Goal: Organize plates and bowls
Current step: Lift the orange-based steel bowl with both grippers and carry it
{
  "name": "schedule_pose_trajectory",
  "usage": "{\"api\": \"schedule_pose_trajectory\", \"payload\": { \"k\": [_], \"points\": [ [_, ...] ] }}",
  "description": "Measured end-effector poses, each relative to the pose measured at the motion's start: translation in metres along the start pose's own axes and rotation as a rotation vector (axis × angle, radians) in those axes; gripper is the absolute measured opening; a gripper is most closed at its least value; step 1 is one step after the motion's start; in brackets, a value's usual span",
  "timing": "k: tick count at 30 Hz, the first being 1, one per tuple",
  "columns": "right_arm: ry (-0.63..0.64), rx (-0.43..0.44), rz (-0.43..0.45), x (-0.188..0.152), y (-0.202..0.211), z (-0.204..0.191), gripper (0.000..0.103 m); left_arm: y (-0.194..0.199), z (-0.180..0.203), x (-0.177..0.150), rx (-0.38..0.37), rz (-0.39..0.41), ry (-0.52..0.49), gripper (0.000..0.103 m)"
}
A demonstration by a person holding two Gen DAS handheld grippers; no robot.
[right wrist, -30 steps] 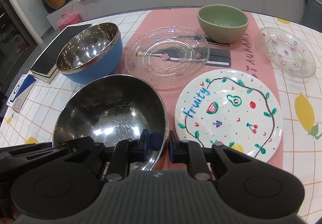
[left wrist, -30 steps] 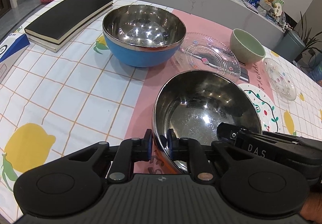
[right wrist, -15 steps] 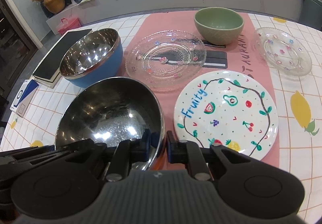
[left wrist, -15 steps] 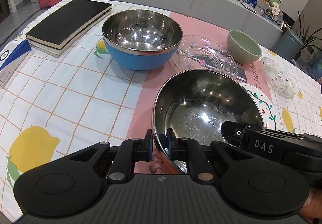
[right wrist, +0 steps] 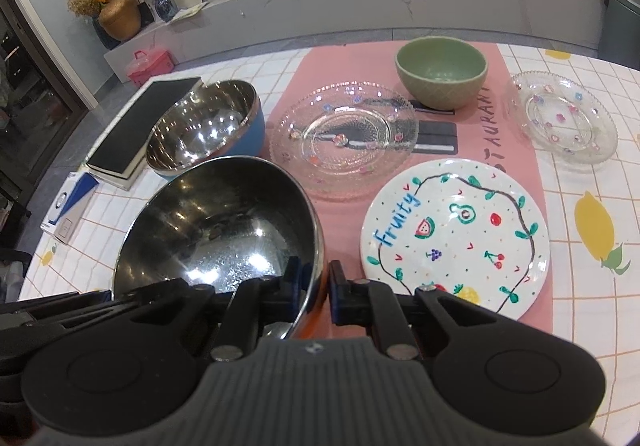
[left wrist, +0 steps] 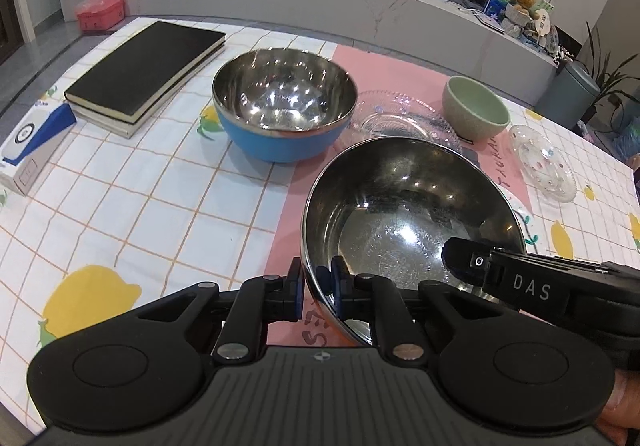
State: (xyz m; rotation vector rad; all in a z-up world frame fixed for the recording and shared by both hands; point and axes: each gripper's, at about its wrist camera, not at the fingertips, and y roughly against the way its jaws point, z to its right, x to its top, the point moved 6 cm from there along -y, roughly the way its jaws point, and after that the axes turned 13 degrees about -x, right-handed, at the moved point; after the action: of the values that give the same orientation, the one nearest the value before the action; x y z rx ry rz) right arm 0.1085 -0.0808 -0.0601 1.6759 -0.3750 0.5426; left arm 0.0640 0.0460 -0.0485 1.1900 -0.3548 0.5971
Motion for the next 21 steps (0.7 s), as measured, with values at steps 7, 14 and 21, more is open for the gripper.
{"api": "schedule_pose_trajectory", "payload": {
  "k": [7, 14, 21],
  "points": [
    [-0.009, 0.000, 0.054, 0.004, 0.035, 0.010, 0.012, 0.023, 0.021, 0.006, -0.005, 0.035, -0.033, 0.015],
    [-0.043, -0.013, 0.105, 0.003, 0.079, 0.040, 0.012, 0.045, 0.058, 0.006, -0.041, 0.071, -0.077, 0.015],
    [-0.068, -0.059, 0.143, -0.010, 0.120, 0.077, 0.012, 0.056, 0.096, -0.008, -0.099, 0.089, -0.127, 0.015]
  ]
}}
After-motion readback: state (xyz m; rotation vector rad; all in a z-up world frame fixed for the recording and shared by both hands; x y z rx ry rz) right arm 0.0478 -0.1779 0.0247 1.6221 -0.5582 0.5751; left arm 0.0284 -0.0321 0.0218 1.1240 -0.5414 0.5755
